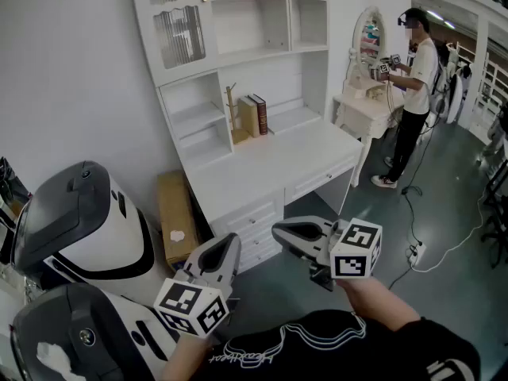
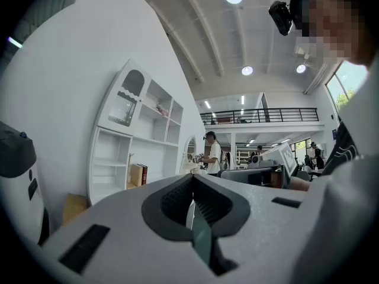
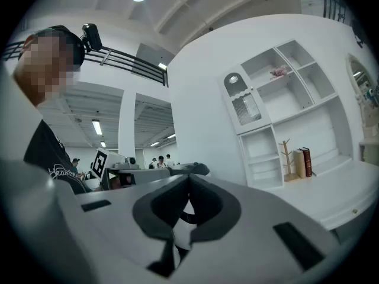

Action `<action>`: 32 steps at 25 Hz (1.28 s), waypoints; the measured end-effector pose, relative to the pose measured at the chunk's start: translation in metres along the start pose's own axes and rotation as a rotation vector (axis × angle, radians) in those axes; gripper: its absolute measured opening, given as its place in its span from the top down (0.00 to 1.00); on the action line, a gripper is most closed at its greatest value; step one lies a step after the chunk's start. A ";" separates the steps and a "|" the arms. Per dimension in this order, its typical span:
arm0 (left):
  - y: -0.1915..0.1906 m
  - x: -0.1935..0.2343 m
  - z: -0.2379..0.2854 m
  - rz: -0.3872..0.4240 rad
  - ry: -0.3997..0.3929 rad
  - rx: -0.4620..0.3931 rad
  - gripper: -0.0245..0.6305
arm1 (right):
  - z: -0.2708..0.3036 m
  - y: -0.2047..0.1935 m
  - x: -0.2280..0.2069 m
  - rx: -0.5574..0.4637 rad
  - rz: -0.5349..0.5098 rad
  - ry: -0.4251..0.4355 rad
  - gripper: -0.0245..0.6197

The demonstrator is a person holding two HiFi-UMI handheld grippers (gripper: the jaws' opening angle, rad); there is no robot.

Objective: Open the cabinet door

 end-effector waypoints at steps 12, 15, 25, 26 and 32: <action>-0.004 0.006 0.013 -0.031 -0.043 0.004 0.96 | 0.004 -0.003 -0.008 0.019 0.009 -0.025 0.95; -0.012 0.006 0.024 -0.042 -0.064 0.016 0.96 | 0.001 -0.006 -0.020 0.021 0.031 -0.056 0.95; -0.027 0.032 0.059 -0.067 -0.053 0.047 0.96 | 0.014 -0.015 -0.067 0.034 0.077 -0.065 0.95; -0.028 0.037 0.065 -0.070 -0.049 0.052 0.96 | 0.018 -0.016 -0.076 0.038 0.081 -0.062 0.95; -0.026 0.081 0.115 -0.068 -0.011 0.062 0.96 | 0.046 -0.010 -0.140 0.053 0.081 -0.046 0.95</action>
Point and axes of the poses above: the fingertips, and each gripper's own axes: z forward along the fingers, x to its left, y out of its top, the point moved 2 cm from there along -z, backward along the fingers, and after that the axes turned 7 degrees about -y, right-handed, at the moved point
